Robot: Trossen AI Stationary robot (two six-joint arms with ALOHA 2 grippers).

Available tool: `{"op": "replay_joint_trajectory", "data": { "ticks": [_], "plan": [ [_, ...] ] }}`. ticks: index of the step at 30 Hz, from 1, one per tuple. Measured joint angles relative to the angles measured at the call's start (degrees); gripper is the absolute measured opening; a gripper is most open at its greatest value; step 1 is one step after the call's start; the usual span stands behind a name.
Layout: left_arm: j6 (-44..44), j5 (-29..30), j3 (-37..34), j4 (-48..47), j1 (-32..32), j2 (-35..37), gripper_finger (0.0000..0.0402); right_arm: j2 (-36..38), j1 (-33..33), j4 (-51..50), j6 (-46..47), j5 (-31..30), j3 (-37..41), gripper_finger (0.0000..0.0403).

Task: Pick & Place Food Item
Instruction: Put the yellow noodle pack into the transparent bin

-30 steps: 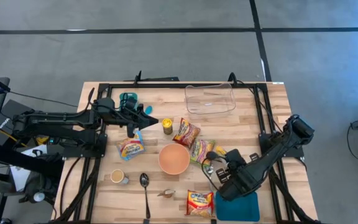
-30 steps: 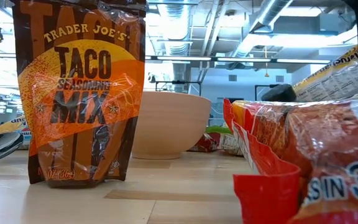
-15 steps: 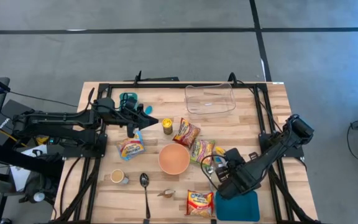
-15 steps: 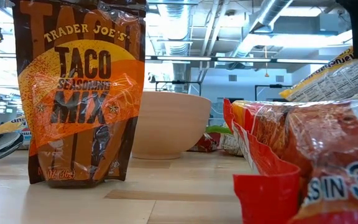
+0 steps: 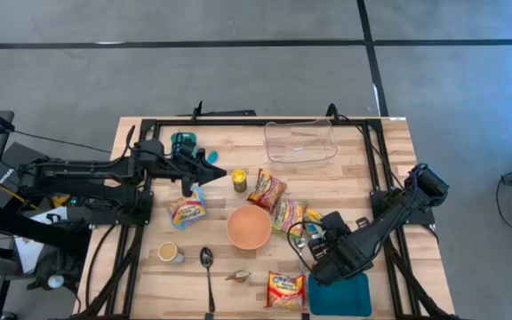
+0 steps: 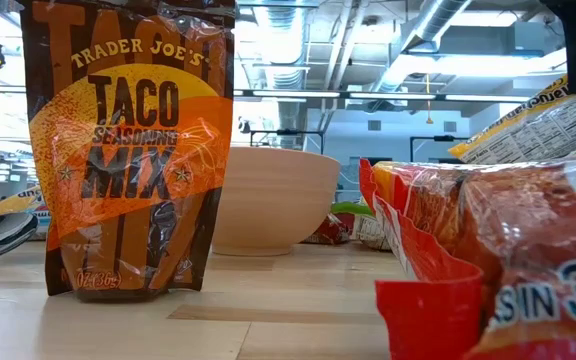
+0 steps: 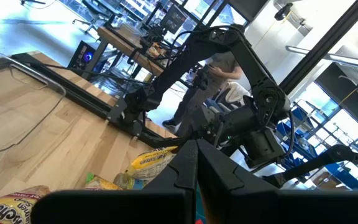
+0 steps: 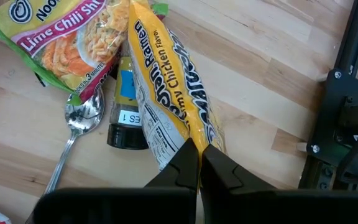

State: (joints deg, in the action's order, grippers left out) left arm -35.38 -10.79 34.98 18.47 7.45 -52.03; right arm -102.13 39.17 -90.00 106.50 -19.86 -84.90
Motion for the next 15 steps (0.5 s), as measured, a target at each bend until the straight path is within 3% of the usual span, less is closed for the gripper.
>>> {"op": "replay_joint_trajectory", "data": {
  "ticks": [15],
  "plan": [
    [0.01,0.00,0.00,0.01,0.00,0.01,0.0002,0.20,-2.78,-0.02,-11.80,-16.35,-9.76,0.0000]
  ]
}}
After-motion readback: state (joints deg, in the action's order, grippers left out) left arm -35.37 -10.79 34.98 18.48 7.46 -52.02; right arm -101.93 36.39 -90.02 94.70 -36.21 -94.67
